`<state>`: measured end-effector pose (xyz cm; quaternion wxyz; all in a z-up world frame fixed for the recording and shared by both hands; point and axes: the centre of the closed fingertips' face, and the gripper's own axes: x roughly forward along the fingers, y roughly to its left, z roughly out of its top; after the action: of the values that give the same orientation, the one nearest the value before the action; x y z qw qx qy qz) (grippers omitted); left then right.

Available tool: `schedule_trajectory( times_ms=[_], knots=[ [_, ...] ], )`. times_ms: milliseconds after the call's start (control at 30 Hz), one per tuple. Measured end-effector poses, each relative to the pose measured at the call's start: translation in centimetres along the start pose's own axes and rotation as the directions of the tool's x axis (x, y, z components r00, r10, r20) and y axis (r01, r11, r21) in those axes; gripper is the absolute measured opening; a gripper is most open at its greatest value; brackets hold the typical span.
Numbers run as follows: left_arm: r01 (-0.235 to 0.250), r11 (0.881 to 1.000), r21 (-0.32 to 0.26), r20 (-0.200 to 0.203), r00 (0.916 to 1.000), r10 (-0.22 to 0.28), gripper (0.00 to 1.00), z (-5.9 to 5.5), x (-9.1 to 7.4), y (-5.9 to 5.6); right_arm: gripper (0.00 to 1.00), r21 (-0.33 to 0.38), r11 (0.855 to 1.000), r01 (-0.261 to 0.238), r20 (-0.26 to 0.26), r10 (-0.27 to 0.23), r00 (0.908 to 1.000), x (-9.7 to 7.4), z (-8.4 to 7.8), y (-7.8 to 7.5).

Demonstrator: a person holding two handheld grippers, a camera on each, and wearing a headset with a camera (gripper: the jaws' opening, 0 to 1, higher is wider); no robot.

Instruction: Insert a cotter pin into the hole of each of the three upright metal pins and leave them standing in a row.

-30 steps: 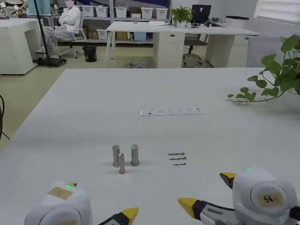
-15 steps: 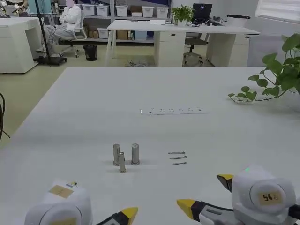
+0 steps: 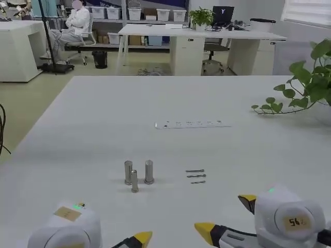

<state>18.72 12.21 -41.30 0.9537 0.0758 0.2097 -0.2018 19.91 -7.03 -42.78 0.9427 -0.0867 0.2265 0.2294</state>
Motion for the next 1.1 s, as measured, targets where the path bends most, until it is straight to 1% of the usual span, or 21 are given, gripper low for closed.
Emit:
schedule_trajectory(
  times_ms=[100, 367, 600, 833, 1100],
  knots=[
    [-0.001, 1.0, 0.0, 0.001, 1.0, 0.001, 0.82, 0.01, -0.01, 0.02, 0.69, -0.008, 1.0, 0.009, 0.003, -0.009, 1.0, -0.04, 0.09, -0.18],
    [-0.003, 1.0, 0.001, 0.001, 1.0, 0.003, 0.82, 0.01, -0.04, 0.04, 0.7, 0.0, 1.0, 0.014, 0.008, -0.014, 0.9999, -0.1, 0.18, -0.33],
    [-0.004, 1.0, 0.002, -0.001, 1.0, 0.004, 0.82, -0.02, -0.04, 0.07, 0.73, 0.0, 1.0, 0.025, 0.014, -0.025, 0.9996, -0.15, 0.32, -0.52],
    [-0.004, 1.0, 0.0, -0.004, 1.0, 0.004, 0.82, -0.11, -0.02, 0.09, 0.74, -0.01, 1.0, 0.016, 0.028, -0.015, 0.9995, -0.09, 0.56, -0.32],
    [-0.005, 1.0, -0.005, -0.009, 0.9999, 0.005, 0.82, -0.21, -0.03, 0.14, 0.74, -0.002, 1.0, 0.016, 0.022, -0.016, 0.9996, -0.08, 0.46, -0.37]
  ],
)
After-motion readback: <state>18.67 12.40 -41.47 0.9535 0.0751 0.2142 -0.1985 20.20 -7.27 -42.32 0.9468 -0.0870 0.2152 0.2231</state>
